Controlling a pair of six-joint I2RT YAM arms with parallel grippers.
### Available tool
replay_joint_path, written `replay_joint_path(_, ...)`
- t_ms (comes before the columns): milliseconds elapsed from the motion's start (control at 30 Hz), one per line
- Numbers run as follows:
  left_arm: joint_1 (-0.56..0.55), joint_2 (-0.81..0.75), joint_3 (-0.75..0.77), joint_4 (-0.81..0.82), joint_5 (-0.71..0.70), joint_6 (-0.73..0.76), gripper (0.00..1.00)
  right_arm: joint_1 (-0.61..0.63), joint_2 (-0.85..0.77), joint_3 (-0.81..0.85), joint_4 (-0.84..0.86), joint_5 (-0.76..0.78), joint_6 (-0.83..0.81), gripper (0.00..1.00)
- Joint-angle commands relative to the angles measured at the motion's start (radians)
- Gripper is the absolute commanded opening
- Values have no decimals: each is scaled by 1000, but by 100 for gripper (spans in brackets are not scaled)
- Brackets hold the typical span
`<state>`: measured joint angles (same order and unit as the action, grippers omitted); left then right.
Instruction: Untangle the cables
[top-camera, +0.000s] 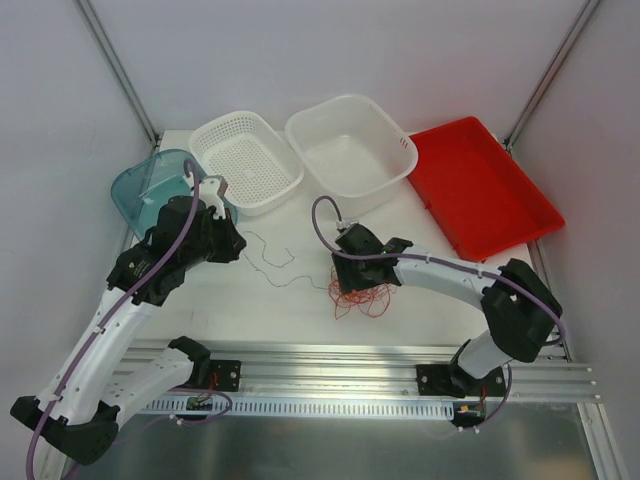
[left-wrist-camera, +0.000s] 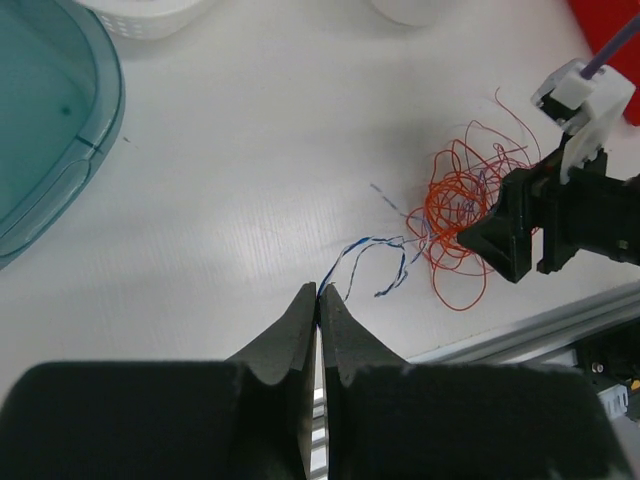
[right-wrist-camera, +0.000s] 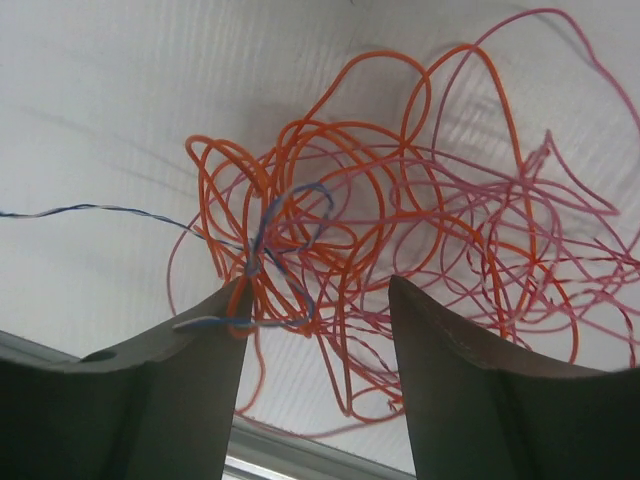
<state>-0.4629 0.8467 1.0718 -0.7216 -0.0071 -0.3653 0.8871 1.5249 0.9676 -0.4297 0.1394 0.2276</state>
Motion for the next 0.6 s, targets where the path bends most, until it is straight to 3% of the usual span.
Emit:
replay_joint_path(0,7,-12,77,-22,-70,12,0,-2,63,10,65,29,4,59)
replay_joint_path(67,9,-9,108,-59,-128,31,0,-13,83,3,68,42,6,51)
replay_joint_path(100,9,-5,117,-74,-152,38,0,-31,86,-13,66,43,13,41)
replay_joint_path(267,10,26,181,-192,-430,88,0,-164,-18,-92,25,51,9,16)
replay_joint_path(400,30,46,220,-249,-622,118,0,-327,-181,-135,-47,28,-34,14)
replay_joint_path(567,84,68,273,-262,-685,147,0,-503,-363,-109,-145,-79,-91,8)
